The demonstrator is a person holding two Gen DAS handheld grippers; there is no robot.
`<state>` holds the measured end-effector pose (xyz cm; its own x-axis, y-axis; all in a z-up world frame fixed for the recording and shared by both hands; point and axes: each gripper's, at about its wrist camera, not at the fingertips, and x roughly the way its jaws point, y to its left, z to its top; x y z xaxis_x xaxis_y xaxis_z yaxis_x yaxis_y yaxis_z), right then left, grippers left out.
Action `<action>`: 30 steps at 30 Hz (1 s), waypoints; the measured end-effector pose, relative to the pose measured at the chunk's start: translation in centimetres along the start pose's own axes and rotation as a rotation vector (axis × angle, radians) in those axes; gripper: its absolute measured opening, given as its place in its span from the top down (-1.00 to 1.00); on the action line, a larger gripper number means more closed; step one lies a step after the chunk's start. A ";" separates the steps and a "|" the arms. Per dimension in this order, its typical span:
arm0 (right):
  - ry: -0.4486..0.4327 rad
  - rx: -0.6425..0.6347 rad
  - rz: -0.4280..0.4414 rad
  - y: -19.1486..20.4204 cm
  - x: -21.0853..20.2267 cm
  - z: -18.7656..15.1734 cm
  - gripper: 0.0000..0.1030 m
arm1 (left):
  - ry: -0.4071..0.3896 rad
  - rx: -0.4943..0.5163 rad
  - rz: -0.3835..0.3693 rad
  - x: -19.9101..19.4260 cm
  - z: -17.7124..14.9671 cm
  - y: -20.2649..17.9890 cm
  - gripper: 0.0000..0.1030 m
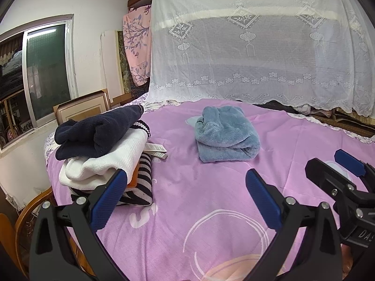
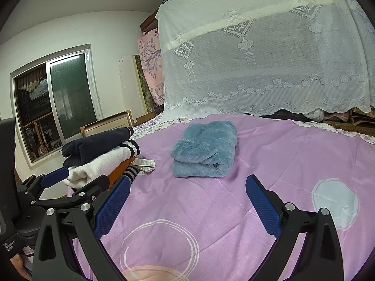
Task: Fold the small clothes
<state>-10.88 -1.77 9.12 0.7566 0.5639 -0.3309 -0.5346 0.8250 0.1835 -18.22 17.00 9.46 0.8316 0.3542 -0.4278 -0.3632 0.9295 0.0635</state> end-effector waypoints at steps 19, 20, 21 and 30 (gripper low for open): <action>0.000 0.007 0.001 0.1 0.0 0.1 -0.93 | 0.001 -0.001 0.002 -0.1 -0.1 -0.2 -0.92; -0.001 0.007 0.001 0.1 0.0 0.1 -0.93 | 0.001 -0.002 0.004 -0.3 -0.1 -0.3 -0.92; -0.001 0.007 0.001 0.1 0.0 0.1 -0.93 | 0.001 -0.001 0.004 -0.2 -0.1 -0.3 -0.92; -0.001 0.008 0.000 0.1 0.0 0.1 -0.93 | -0.011 0.006 0.010 -0.3 0.0 -0.5 -0.92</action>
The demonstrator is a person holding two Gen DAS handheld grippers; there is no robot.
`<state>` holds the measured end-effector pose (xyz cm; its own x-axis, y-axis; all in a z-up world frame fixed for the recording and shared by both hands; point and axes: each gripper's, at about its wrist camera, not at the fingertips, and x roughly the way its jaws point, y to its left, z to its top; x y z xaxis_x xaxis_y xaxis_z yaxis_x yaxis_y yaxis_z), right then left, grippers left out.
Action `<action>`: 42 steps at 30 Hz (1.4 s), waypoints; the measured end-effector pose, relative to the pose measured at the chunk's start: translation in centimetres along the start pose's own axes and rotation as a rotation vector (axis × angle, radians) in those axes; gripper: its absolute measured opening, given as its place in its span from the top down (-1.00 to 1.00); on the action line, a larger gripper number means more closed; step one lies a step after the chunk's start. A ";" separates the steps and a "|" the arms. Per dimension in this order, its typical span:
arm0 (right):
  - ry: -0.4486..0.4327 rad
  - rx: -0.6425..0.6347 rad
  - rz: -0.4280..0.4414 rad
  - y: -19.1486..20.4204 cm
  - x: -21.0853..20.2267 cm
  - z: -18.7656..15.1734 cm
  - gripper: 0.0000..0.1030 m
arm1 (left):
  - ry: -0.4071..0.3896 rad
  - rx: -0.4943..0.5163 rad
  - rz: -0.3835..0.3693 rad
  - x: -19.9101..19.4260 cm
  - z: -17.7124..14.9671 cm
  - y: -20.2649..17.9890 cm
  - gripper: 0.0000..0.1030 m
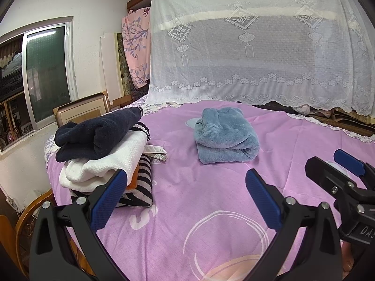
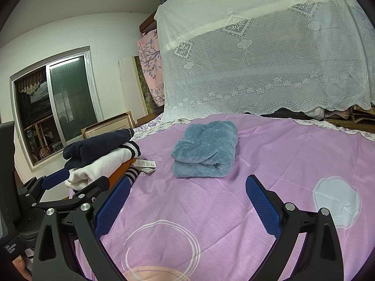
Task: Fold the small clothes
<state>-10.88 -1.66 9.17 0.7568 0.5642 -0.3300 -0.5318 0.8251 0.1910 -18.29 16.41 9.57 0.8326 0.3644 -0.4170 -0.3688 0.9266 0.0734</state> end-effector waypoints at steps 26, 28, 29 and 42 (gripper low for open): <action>-0.005 0.000 -0.004 0.3 0.1 -0.1 -0.93 | -0.008 0.013 0.005 0.1 -0.1 -0.2 -0.91; -0.004 0.001 -0.004 0.3 0.1 -0.1 -0.93 | -0.007 0.012 0.005 0.1 -0.1 -0.2 -0.91; -0.004 0.001 -0.004 0.3 0.1 -0.1 -0.93 | -0.008 0.012 0.006 0.1 -0.1 -0.2 -0.91; -0.005 0.002 -0.005 0.4 0.1 -0.1 -0.93 | -0.007 0.013 0.004 0.2 -0.1 -0.1 -0.92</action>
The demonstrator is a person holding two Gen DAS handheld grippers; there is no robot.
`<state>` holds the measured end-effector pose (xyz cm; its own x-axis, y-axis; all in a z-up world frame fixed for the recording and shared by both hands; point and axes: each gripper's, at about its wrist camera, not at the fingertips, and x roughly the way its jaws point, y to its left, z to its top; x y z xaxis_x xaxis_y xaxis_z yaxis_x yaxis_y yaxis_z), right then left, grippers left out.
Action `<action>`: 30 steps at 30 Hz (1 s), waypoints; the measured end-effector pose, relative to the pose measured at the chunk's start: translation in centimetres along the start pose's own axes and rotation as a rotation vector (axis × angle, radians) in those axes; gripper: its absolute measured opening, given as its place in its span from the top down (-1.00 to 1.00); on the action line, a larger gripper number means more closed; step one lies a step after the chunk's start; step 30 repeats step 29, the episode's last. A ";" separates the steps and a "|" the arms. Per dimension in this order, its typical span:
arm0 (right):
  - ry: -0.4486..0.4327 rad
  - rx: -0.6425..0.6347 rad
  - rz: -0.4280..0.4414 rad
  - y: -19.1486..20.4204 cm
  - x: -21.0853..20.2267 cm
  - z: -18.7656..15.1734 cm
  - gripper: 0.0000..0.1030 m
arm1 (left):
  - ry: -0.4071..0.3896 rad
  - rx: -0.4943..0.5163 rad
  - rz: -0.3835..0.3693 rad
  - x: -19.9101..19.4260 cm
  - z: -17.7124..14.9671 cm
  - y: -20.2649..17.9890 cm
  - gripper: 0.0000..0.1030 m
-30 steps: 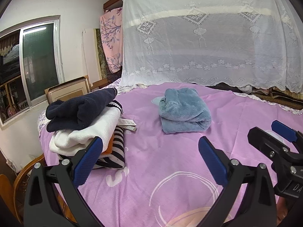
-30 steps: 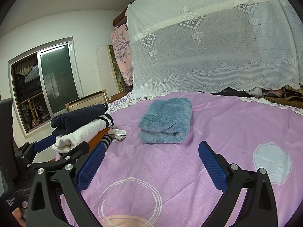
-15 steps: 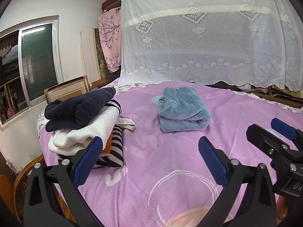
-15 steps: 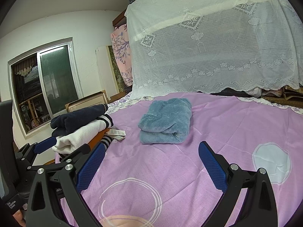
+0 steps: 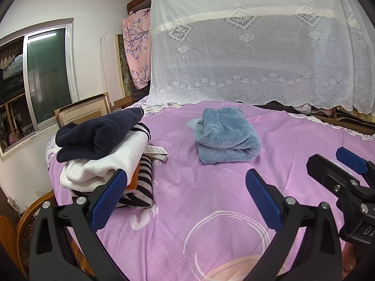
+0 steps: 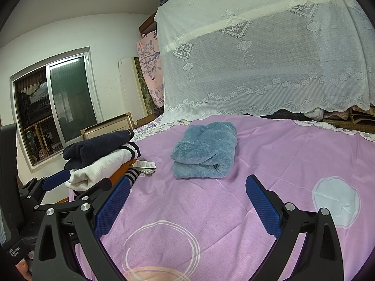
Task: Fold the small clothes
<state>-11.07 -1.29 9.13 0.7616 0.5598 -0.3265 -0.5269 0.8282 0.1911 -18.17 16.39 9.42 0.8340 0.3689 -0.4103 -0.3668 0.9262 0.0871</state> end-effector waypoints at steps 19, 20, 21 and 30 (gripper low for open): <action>-0.004 0.004 -0.002 0.2 0.1 0.0 -0.93 | -0.003 0.008 0.006 -0.5 -0.2 -0.6 -0.92; -0.003 0.003 -0.002 0.1 0.1 0.0 -0.93 | -0.003 0.007 0.005 -0.5 -0.2 -0.6 -0.92; -0.003 0.003 -0.003 0.1 0.1 0.0 -0.93 | -0.002 0.008 0.006 -0.5 -0.2 -0.6 -0.92; -0.006 0.008 -0.006 0.3 0.1 0.1 -0.93 | 0.020 -0.029 -0.010 -0.3 -0.1 -0.1 -0.92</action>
